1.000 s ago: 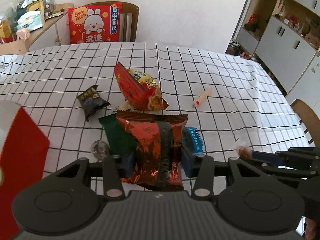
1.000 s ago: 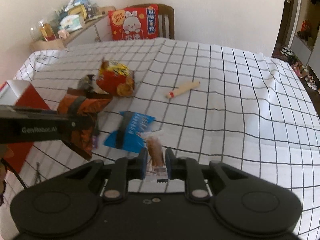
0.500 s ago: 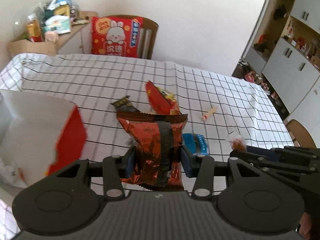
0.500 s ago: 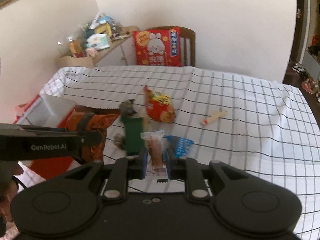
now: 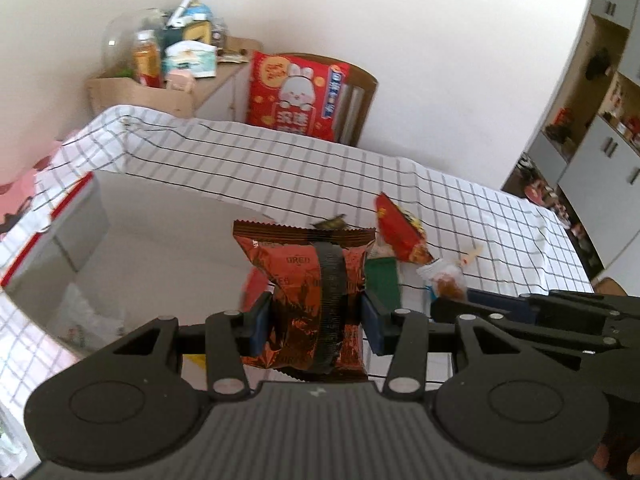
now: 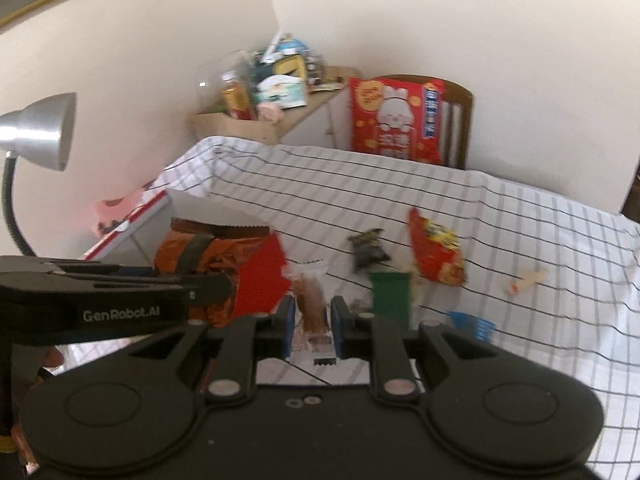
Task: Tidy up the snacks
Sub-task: 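Grasp the orange-red snack bag with the left gripper while the right grasps the sausage stick, then carry both snacks into the red box and open both grippers, then move both tools back toward the remaining snacks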
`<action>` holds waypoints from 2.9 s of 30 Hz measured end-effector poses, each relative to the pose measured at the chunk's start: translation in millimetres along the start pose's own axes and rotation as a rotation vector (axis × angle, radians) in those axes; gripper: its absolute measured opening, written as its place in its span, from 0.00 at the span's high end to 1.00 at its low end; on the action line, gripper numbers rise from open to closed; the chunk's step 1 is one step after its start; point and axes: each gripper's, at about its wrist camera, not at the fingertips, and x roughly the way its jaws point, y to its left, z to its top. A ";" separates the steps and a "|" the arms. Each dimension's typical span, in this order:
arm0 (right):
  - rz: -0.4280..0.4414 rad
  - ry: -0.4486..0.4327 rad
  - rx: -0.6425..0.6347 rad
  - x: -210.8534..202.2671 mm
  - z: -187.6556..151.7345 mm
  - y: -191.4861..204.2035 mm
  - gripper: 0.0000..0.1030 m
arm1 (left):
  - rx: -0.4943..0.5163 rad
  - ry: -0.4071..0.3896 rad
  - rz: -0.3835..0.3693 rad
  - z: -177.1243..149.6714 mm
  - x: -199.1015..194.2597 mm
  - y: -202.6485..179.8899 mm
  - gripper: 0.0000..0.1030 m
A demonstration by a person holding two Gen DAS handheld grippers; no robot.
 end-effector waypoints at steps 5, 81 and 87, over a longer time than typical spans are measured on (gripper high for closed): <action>0.035 0.000 -0.042 11.5 9.3 30.3 0.84 | -0.026 -0.019 0.030 1.8 -11.8 26.4 0.56; 0.103 0.063 -0.090 79.0 22.0 79.1 0.18 | -0.142 0.015 0.161 3.0 17.9 116.9 0.25; 0.078 0.038 -0.039 54.0 15.3 51.0 0.09 | -0.129 0.003 0.105 5.2 17.1 89.1 0.21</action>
